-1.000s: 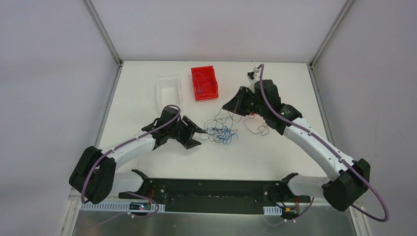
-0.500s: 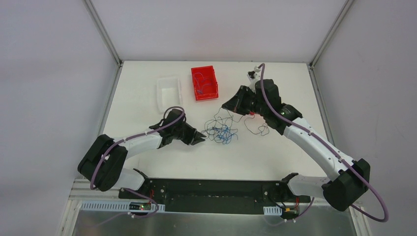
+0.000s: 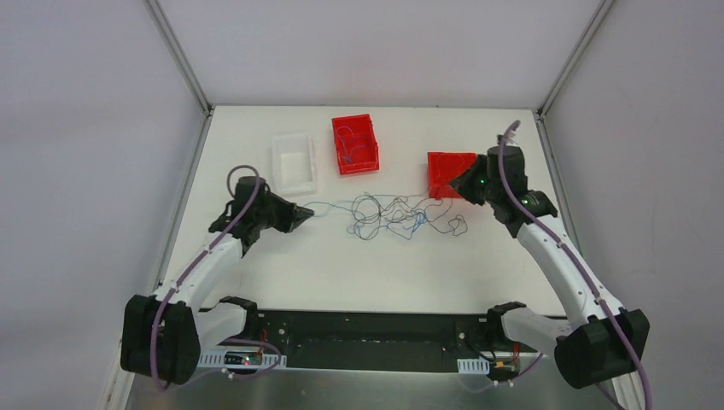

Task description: Untangle the cables

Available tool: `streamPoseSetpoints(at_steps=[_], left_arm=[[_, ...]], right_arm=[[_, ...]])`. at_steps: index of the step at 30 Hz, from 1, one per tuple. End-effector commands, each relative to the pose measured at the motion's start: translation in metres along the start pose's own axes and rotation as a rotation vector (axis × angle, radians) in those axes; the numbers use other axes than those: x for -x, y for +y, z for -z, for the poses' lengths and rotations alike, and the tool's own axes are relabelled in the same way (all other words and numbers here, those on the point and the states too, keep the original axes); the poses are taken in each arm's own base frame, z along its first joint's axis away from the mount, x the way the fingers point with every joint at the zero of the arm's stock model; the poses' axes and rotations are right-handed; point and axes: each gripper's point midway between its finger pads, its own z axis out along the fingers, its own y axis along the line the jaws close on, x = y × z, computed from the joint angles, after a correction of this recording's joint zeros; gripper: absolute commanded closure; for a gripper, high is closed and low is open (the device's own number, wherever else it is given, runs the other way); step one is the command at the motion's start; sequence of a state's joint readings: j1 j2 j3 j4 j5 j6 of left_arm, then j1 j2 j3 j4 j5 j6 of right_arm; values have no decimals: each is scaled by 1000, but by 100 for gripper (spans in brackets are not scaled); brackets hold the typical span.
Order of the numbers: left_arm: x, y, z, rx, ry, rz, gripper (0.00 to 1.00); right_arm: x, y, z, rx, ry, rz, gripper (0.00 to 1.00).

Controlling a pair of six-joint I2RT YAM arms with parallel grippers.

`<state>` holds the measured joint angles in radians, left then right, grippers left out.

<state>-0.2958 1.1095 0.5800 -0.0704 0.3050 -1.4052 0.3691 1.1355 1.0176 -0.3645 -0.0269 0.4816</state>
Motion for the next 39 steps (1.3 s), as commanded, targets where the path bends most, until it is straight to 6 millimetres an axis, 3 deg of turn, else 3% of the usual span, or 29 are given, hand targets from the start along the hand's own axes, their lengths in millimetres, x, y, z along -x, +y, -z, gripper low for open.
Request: streamPoseSetpoints(at_steps=[1, 4, 7, 15, 16, 19, 21, 24, 29, 39], left_arm=[[48, 19, 37, 74, -71, -42, 100], [85, 19, 65, 117, -169, -48, 100], [109, 15, 87, 163, -279, -72, 100], [130, -9, 113, 163, -405, -183, 100], [128, -15, 114, 145, -388, -201, 100], [107, -46, 108, 4, -245, -308, 100], [91, -65, 107, -91, -141, -386, 100], [78, -79, 111, -153, -92, -481, 100], [75, -84, 120, -174, -123, -555, 100], [69, -86, 121, -200, -86, -588, 100]], right_arm=[[19, -86, 19, -266, -118, -116, 100], [27, -124, 31, -373, -166, -194, 100], [29, -143, 40, -434, -192, -233, 100], [22, -123, 37, -285, -155, -200, 100], [18, -113, 34, -224, -120, -173, 99], [-1, -67, 26, 36, 21, -91, 52], [-14, -46, 20, 105, 95, -26, 39], [-38, -19, 10, 83, 154, 134, 34], [-64, 28, -13, 146, 220, 273, 32], [-124, 83, -86, 227, 422, 548, 13]])
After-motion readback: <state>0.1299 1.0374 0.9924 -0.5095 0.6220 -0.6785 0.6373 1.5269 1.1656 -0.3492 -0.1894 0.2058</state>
